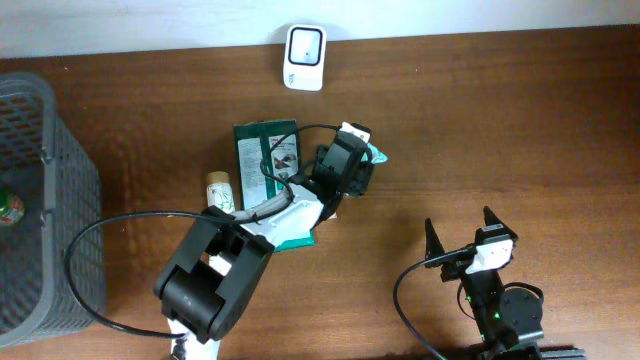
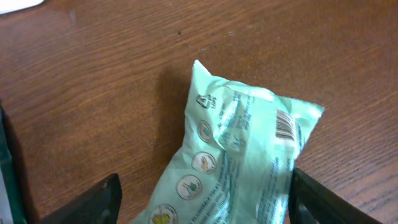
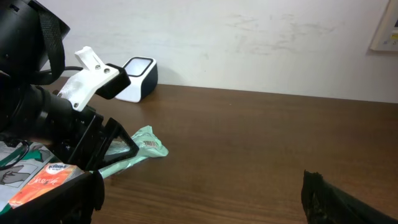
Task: Scan the item barcode
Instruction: 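Place green wipes pouch on table right of orange packet, then reach left gripper into basket and grasp green-capped jar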
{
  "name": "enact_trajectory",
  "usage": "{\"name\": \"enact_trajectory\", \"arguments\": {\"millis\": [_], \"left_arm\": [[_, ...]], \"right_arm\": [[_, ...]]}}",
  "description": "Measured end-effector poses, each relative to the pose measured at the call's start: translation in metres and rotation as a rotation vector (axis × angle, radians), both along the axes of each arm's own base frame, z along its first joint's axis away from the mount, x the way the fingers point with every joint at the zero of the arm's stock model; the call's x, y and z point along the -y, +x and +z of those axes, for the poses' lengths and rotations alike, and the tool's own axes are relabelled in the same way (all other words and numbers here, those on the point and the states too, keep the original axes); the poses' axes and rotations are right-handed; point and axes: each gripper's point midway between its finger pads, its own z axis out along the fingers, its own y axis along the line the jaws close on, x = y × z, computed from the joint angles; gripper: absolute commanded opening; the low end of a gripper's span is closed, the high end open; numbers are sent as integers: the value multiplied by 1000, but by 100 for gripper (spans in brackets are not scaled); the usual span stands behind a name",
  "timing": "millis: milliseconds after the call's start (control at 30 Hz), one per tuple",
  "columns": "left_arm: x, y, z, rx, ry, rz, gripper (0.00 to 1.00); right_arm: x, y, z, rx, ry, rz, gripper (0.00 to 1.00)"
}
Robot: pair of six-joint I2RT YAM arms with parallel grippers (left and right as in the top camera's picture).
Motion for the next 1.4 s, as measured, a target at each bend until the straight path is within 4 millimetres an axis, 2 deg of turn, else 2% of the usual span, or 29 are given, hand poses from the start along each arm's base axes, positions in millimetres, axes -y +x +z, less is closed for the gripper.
{"name": "enact_trajectory", "arguments": {"millis": [100, 133, 200, 233, 267, 300, 367, 400, 433, 533, 567, 600, 667, 700, 767, 800, 867, 933, 1033, 1133, 1267, 1400], "left_arm": [[-4, -3, -5, -23, 23, 4, 99], [-13, -9, -6, -59, 52, 10, 99], [-29, -14, 5, -99, 82, 28, 99], [-47, -15, 25, -108, 86, 57, 99], [-71, -5, 75, -48, 41, 111, 99], [-90, -1, 111, -3, 10, 149, 99], [-120, -6, 153, 42, -5, 180, 96], [-145, -7, 183, 89, -19, 209, 95], [-169, -9, 202, 118, -26, 245, 94], [-262, -14, 254, 161, -25, 435, 94], [-313, -14, 282, 201, -30, 555, 94], [-354, -18, 304, 244, -27, 660, 94], [-430, -39, 339, 327, -28, 856, 98], [-456, -50, 346, 350, -32, 933, 100], [-498, -66, 349, 375, -49, 1061, 99], [-511, -72, 348, 377, -56, 1103, 99], [-552, -89, 338, 363, -75, 1239, 99], [-577, -94, 310, 283, -81, 1309, 100], [-603, -98, 251, 98, -82, 1385, 98], [-617, -95, 216, 9, -84, 1411, 96], [-622, -89, 192, -45, -85, 1414, 94], [-631, -81, 179, -54, -76, 1423, 95]], "right_arm": [[0, 0, 0, 0, 0, 0, 98], [0, 0, 0, 0, 0, 0, 98], [0, 0, 0, 0, 0, 0, 98], [0, 0, 0, 0, 0, 0, 98], [0, 0, 0, 0, 0, 0, 98], [0, 0, 0, 0, 0, 0, 98], [0, 0, 0, -1, 0, 0, 98], [0, 0, 0, -1, 0, 0, 98], [0, 0, 0, -1, 0, 0, 98], [0, 0, 0, 0, 0, 0, 98], [0, 0, 0, 0, 0, 0, 98], [0, 0, 0, -1, 0, 0, 98], [0, 0, 0, -1, 0, 0, 98], [0, 0, 0, -1, 0, 0, 98], [0, 0, 0, -1, 0, 0, 98], [0, 0, 0, -1, -1, 0, 98], [0, 0, 0, -1, 0, 0, 98], [0, 0, 0, -1, 0, 0, 98], [0, 0, 0, -1, 0, 0, 98], [0, 0, 0, -1, 0, 0, 98], [0, 0, 0, -1, 0, 0, 98], [0, 0, 0, -1, 0, 0, 98]]}}
